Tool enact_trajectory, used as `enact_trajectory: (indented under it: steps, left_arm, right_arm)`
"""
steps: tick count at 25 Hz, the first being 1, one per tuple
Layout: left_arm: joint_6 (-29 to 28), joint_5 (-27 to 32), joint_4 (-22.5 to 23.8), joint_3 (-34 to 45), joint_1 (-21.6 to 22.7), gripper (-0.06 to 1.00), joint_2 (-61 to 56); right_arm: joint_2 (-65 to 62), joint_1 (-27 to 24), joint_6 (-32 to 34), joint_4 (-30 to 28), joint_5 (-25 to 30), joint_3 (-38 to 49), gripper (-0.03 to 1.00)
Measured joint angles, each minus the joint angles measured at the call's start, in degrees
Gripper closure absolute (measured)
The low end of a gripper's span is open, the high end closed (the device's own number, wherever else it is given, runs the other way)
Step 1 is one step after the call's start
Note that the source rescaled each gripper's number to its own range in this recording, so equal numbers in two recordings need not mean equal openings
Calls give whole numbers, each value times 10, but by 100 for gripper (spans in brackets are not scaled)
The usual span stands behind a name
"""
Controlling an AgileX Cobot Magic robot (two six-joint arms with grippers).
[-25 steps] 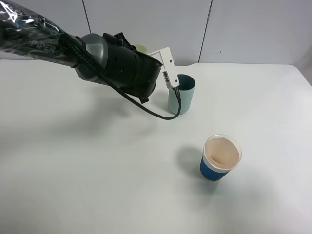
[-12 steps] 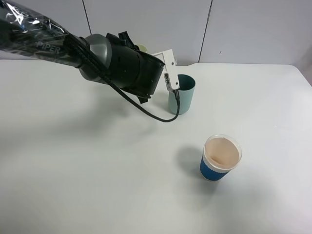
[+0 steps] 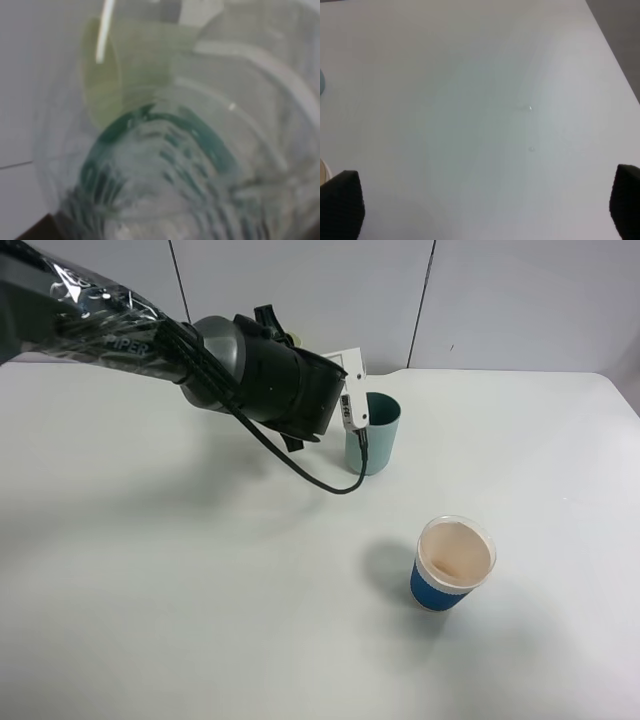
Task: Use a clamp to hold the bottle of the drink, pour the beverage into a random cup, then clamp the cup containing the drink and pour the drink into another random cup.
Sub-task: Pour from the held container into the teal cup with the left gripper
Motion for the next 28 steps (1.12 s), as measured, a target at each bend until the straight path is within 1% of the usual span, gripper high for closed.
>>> enact_trajectory:
  steps: [10,28]
  left_arm:
    - [36,-17,43,0,0,88,0]
    - [41,-20,128,0,0,88,0]
  right_arm:
    - [0,0,0,0,0,0,-3]
    - [0,0,1,0,0,0,-3]
